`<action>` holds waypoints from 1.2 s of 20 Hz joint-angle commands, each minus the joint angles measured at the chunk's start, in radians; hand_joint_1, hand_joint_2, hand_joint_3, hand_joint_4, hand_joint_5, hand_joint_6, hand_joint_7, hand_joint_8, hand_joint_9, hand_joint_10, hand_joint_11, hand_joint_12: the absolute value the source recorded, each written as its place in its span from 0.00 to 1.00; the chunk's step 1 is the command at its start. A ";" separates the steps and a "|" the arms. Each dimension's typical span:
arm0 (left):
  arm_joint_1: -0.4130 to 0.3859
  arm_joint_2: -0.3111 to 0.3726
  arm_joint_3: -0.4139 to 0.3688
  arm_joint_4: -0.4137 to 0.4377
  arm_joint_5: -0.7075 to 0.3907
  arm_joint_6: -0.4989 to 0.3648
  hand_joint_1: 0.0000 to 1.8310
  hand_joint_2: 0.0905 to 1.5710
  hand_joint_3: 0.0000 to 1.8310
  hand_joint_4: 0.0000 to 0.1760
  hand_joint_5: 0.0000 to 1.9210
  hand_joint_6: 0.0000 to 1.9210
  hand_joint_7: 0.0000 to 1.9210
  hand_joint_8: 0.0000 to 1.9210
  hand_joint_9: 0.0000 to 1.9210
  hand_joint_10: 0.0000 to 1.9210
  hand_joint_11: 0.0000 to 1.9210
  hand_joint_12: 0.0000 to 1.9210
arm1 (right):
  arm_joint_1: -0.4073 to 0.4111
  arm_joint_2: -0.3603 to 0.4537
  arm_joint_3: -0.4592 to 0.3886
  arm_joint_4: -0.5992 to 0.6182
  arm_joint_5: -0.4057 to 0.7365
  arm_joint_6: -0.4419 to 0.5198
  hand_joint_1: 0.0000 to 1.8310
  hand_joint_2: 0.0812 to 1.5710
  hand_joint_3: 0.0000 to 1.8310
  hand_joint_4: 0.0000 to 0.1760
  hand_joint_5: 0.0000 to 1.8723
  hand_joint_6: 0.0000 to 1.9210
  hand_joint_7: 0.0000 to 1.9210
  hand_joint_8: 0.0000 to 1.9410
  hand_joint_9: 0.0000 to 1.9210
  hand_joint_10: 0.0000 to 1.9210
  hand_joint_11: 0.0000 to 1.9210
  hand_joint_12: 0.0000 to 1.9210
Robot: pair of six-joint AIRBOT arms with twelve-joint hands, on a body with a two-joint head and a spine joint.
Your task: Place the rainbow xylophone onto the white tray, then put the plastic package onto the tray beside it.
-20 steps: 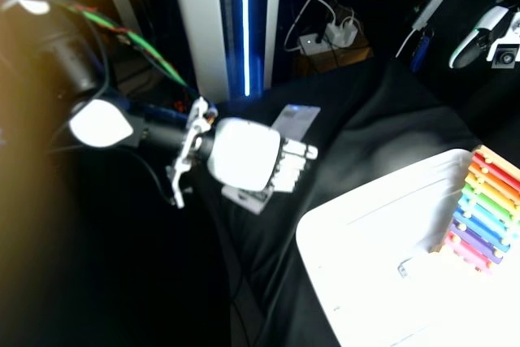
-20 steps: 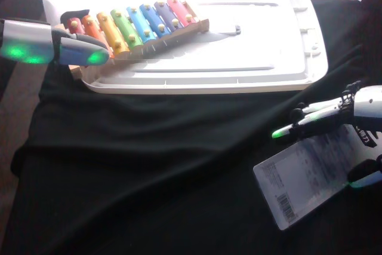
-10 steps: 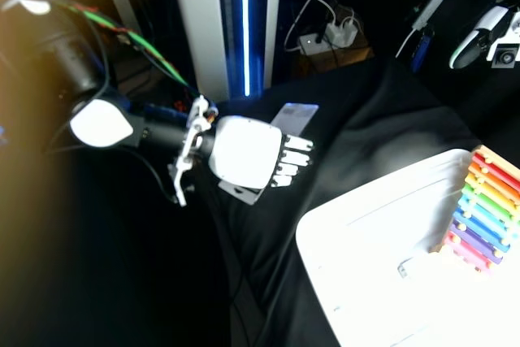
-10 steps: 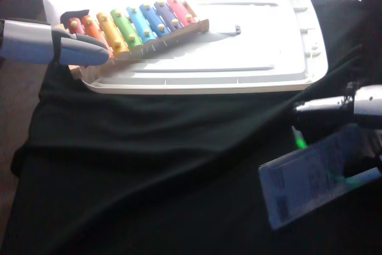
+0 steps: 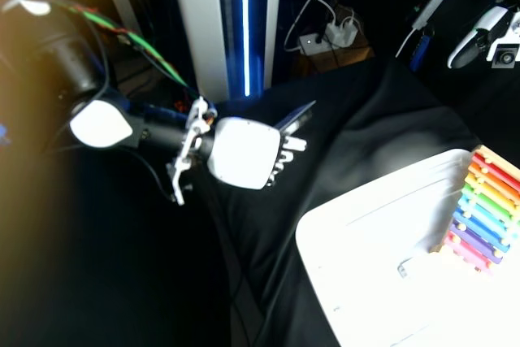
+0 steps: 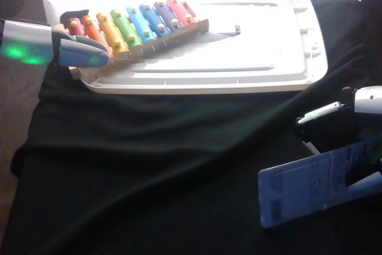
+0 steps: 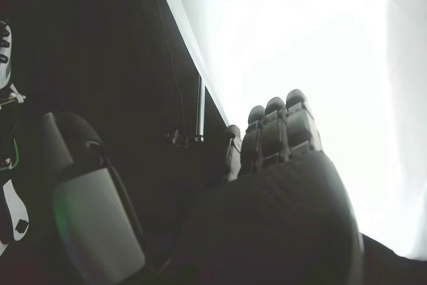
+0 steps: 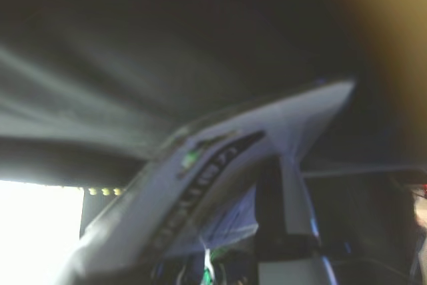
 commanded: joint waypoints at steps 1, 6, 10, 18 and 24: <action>-0.007 -0.001 -0.001 -0.020 -0.124 0.000 0.46 0.43 0.00 0.86 0.01 0.00 0.03 0.00 0.03 0.00 0.00 0.00 | -0.007 -0.011 -0.001 -0.034 -0.012 -0.033 0.92 0.67 0.00 0.00 0.41 1.00 0.49 1.00 0.60 1.00 0.68 1.00; -0.007 -0.001 -0.001 -0.020 -0.125 0.000 0.45 0.42 0.00 0.86 0.01 0.00 0.04 0.00 0.03 0.00 0.00 0.00 | -0.007 -0.011 -0.002 -0.033 -0.011 -0.033 0.93 0.68 0.00 0.48 0.45 1.00 0.49 1.00 0.60 1.00 0.69 1.00; -0.007 -0.001 -0.001 -0.021 -0.127 0.000 0.47 0.43 0.00 0.92 0.01 0.00 0.03 0.00 0.03 0.00 0.00 0.00 | -0.007 -0.011 -0.006 -0.033 -0.009 -0.033 0.91 0.71 0.00 0.82 0.41 1.00 0.47 1.00 0.59 1.00 0.70 1.00; -0.007 -0.001 0.000 -0.021 -0.124 0.000 0.46 0.42 0.00 0.76 0.00 0.00 0.03 0.00 0.03 0.00 0.00 0.00 | 0.015 0.016 -0.006 0.019 0.014 -0.062 0.96 0.67 0.00 0.40 0.37 1.00 0.47 1.00 0.64 1.00 0.72 1.00; -0.007 -0.001 0.000 -0.021 -0.122 0.000 0.45 0.42 0.00 0.78 0.01 0.00 0.03 0.00 0.03 0.00 0.00 0.00 | 0.058 0.049 -0.017 0.083 0.039 -0.122 0.96 0.66 0.00 0.07 0.57 1.00 0.72 1.00 0.81 1.00 0.82 1.00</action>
